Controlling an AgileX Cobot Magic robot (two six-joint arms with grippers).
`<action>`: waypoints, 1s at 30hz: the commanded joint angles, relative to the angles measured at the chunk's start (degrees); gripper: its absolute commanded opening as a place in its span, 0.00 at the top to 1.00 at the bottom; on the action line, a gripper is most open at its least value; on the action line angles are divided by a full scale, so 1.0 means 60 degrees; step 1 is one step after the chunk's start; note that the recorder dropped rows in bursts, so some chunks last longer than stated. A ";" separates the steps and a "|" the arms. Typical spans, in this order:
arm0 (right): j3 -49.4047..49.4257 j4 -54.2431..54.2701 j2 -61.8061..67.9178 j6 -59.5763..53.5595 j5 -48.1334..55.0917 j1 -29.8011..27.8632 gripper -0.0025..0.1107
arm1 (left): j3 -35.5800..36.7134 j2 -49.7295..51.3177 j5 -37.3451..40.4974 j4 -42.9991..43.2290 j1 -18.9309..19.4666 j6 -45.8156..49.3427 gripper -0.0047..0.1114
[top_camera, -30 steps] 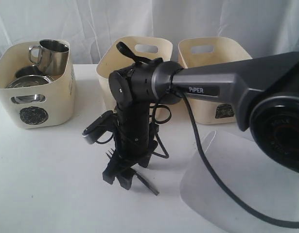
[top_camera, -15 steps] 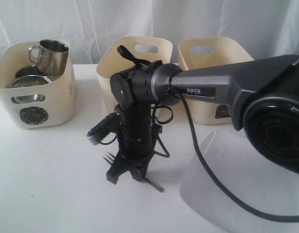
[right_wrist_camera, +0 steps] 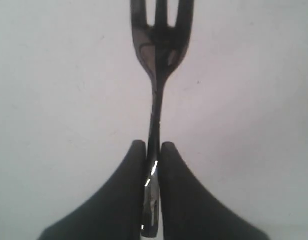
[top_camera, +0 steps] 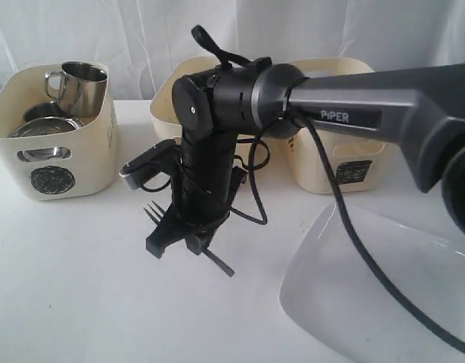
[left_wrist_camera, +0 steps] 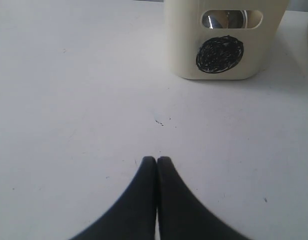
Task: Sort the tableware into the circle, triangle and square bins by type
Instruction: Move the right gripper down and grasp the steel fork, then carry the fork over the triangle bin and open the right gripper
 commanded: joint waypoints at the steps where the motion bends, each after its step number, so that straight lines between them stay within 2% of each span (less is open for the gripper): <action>1: 0.0015 0.0017 -0.0805 0.0121 -0.0384 0.0014 0.98 | 0.0025 -0.0039 -0.0040 -0.0058 -0.0002 -0.0021 0.96; 3: 0.0015 -0.0037 -0.1494 0.0191 -0.1405 0.0014 0.98 | 0.0025 -0.0039 -0.0040 -0.0058 -0.0002 -0.0021 0.96; 7: 0.0015 -0.0330 -0.2524 0.0332 -0.4771 -0.0009 0.98 | 0.0025 -0.0039 -0.0040 -0.0058 -0.0002 -0.0021 0.96; 8: 0.0015 -0.0669 -0.2578 0.0598 -0.5952 -0.0047 0.98 | 0.0025 -0.0039 -0.0040 -0.0058 -0.0002 -0.0021 0.96; 11: 0.0015 -0.2520 -0.2295 0.2147 -0.7834 -0.0407 0.98 | 0.0025 -0.0039 -0.0040 -0.0058 -0.0002 -0.0021 0.96; 13: 0.0015 -0.3213 -0.1915 0.2700 -0.8478 -0.0723 0.98 | 0.0025 -0.0039 -0.0040 -0.0058 -0.0002 -0.0021 0.96; 20: 0.0015 -0.3406 -0.0966 0.2682 -0.8855 -0.1697 0.98 | 0.0025 -0.0039 -0.0040 -0.0058 -0.0002 -0.0021 0.96; 26: 0.0015 -0.3406 -0.0315 0.2602 -1.0249 -0.2132 0.97 | 0.0025 -0.0039 -0.0040 -0.0058 -0.0002 -0.0021 0.96; 30: 0.0015 -0.3406 -0.0078 0.2602 -1.0434 -0.2219 0.85 | 0.0025 -0.0039 -0.0040 -0.0058 -0.0002 -0.0021 0.96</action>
